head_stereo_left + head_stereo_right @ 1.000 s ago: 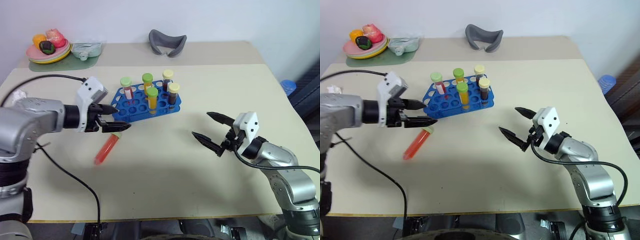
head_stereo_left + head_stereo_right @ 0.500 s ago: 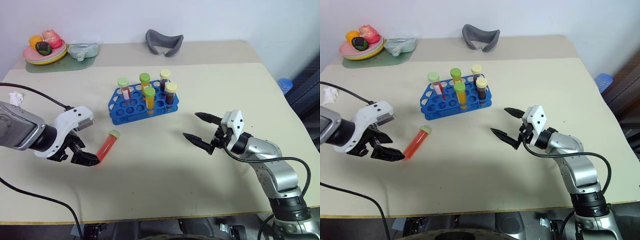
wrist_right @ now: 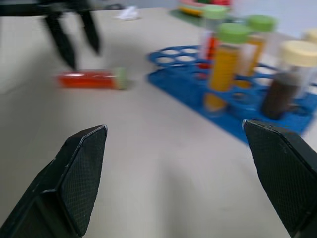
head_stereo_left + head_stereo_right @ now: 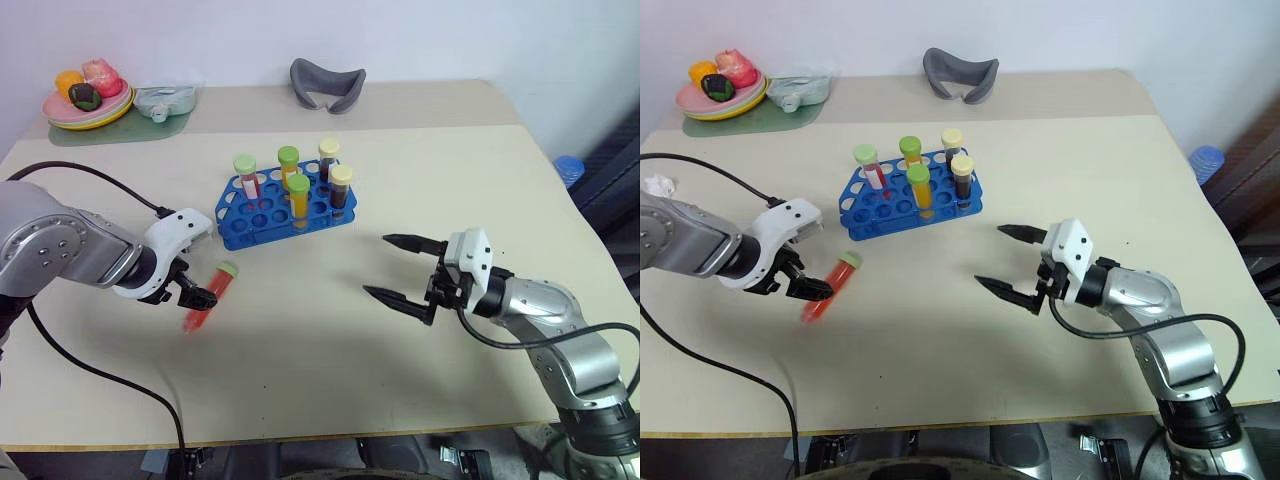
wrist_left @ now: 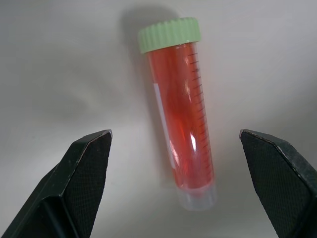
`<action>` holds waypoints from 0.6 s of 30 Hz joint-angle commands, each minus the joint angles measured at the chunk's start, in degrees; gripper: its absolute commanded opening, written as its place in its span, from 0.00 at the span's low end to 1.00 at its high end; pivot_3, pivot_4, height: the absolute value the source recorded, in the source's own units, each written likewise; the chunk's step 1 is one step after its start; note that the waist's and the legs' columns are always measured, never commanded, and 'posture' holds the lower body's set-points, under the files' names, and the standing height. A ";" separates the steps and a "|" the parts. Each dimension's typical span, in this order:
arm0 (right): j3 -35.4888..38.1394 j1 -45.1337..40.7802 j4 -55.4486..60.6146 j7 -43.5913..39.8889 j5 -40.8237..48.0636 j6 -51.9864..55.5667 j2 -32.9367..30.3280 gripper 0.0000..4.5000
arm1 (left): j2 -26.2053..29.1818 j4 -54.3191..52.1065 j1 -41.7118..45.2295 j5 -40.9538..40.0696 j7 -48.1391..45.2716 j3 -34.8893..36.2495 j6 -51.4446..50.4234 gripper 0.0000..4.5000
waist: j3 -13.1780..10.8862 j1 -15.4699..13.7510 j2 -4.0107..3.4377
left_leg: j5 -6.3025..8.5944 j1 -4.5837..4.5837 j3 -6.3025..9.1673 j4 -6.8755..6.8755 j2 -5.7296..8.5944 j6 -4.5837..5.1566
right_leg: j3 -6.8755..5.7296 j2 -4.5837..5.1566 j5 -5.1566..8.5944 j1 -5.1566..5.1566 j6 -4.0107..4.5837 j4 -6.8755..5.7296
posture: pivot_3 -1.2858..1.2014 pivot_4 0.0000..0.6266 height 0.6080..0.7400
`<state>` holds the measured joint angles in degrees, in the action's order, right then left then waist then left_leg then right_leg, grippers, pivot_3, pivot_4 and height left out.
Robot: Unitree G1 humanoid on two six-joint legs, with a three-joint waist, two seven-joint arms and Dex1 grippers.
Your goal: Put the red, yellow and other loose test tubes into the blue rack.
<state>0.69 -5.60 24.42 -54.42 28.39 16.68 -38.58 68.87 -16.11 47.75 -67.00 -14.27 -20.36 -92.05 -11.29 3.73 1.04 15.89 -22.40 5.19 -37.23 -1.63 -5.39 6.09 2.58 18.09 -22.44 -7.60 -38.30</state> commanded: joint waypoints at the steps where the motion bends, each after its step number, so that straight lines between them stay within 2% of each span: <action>1: 1.25 1.18 2.08 -5.01 1.43 -3.21 -2.01 1.00 | -0.31 1.09 1.58 -0.29 1.93 -0.71 -0.45 0.94 | 0.00 0.04 0.00 | 0.00 0.01 0.00 -0.01 0.00 0.00 | 0.00 0.00 0.00 0.01 0.00 0.00 | 0.52 0.24 1.00; 7: 1.09 1.35 0.43 -8.80 0.65 -6.82 -2.47 1.00 | -2.02 2.36 2.08 -2.11 4.87 -1.92 -0.45 0.94 | 0.00 0.08 0.00 | 0.00 0.01 0.00 -0.03 0.00 0.00 | 0.00 0.00 0.00 0.01 0.00 -0.02 | 0.52 0.24 1.00; 18: 1.11 0.13 -2.61 -8.81 -1.04 -9.35 -2.31 1.00 | -3.85 5.02 0.75 -9.67 14.25 -2.75 -0.45 0.94 | 0.00 0.05 0.00 | 0.00 0.01 0.01 -0.07 0.00 0.00 | 0.00 0.01 0.00 0.02 0.00 -0.02 | 0.52 0.24 1.00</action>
<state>0.70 -4.94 21.26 -63.29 27.21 8.31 -40.93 64.86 -11.41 48.64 -75.18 -1.71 -23.49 -92.05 -11.29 3.78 1.04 15.89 -22.39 5.19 -37.30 -1.63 -5.39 6.09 2.59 18.09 -22.41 -7.61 -38.33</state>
